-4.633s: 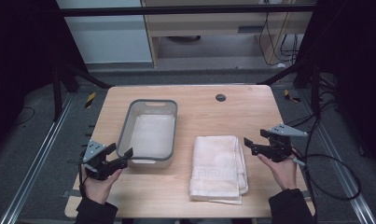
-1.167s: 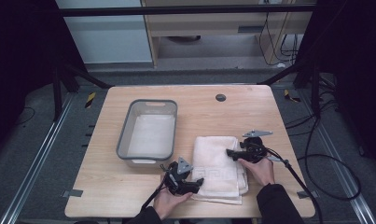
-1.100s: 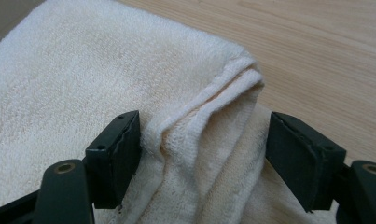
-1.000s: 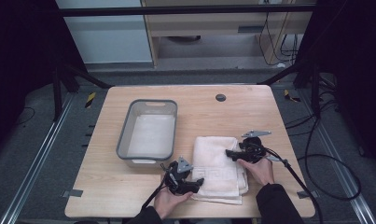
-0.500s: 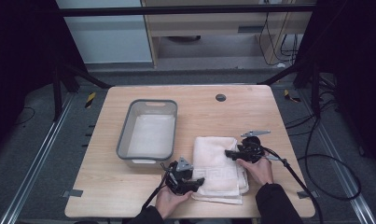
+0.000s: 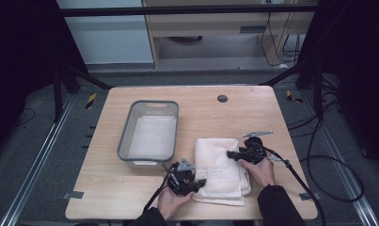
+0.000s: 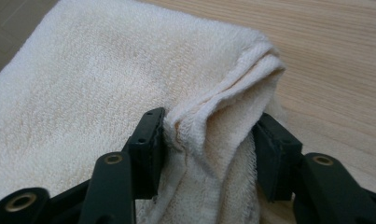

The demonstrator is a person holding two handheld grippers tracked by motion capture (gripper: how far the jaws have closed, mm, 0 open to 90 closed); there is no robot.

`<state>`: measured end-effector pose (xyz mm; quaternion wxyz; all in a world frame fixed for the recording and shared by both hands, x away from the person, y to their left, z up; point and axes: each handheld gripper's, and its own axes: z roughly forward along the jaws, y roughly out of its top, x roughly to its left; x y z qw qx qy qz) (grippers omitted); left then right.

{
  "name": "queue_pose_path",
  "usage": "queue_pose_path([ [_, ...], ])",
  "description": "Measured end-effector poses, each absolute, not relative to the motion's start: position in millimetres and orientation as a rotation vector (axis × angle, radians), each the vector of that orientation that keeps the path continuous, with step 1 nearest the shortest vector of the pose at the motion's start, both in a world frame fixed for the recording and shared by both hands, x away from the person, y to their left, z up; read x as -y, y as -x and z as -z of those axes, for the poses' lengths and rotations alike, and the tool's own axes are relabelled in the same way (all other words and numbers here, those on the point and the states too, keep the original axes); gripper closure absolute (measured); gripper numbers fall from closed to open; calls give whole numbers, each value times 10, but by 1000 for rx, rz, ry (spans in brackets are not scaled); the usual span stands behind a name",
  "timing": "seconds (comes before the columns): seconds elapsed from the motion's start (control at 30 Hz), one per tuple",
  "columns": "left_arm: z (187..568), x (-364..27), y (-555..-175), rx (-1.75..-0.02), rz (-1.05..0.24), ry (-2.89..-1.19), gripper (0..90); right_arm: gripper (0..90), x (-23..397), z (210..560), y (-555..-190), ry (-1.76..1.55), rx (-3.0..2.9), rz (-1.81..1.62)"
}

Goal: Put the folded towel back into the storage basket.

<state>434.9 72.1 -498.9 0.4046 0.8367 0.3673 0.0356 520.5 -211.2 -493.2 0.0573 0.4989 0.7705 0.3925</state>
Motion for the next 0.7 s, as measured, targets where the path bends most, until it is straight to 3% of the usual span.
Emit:
queue_pose_path([
  [0.33,4970,-720,-4348,-938,-78,-2102,723,634,2118,4912,-5210,-1538,-2344,-1227],
  [0.7,4945,-755,-4352,-931,-59,-2066,753,680,2150,4829,-5188,-1522,-2330,-1260],
])
